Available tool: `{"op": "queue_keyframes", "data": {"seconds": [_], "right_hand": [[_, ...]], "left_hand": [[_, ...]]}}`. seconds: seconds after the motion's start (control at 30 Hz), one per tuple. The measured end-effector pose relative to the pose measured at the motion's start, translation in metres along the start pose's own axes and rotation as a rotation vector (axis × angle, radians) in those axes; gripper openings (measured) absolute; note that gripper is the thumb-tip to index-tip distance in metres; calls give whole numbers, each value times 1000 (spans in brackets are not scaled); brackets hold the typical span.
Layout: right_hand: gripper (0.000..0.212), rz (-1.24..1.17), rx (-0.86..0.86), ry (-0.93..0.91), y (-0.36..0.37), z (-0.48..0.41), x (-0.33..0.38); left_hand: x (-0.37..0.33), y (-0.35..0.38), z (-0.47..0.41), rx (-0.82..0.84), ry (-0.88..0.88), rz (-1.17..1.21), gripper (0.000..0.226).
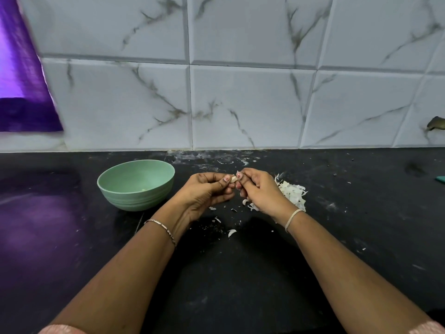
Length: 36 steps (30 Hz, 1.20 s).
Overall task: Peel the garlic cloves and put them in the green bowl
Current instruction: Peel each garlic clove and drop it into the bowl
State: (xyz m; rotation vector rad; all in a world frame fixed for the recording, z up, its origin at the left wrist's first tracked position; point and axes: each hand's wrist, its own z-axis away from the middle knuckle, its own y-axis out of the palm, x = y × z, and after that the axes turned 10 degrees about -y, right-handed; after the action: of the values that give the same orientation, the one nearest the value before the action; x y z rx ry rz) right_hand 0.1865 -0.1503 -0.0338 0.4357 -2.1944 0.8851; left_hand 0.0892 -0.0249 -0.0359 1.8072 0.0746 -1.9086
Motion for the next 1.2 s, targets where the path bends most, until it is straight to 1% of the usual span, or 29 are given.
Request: {"op": "queue_keyframes", "data": {"seconds": [0.17,0.3,0.4,0.8,0.97,1.13,1.2], "right_hand": [[32,-186,10,32,-1,-2,1],[32,-229,39,65,-5,-3,1],[32,-258,58,75,-6,-2,1],[26,-228,30,41,-4,-1,1],[31,-253,0,44,-4,-3,-1],[18,-119,0,2,-4,-4,-9],[16,-86,20,-15,-5,-4,-8]], "left_hand": [[-3,3,1,7,11,52,8],[-2,5,1,20,8,54,7],[-1,7,1,-7,29,5,8],[0,8,-2,-94,102,-145,14],[0,7,-2,-94,93,-150,17],[-4,10,-1,-80,59,-86,17],[-3,9,-2,-70,63,-90,15]]}}
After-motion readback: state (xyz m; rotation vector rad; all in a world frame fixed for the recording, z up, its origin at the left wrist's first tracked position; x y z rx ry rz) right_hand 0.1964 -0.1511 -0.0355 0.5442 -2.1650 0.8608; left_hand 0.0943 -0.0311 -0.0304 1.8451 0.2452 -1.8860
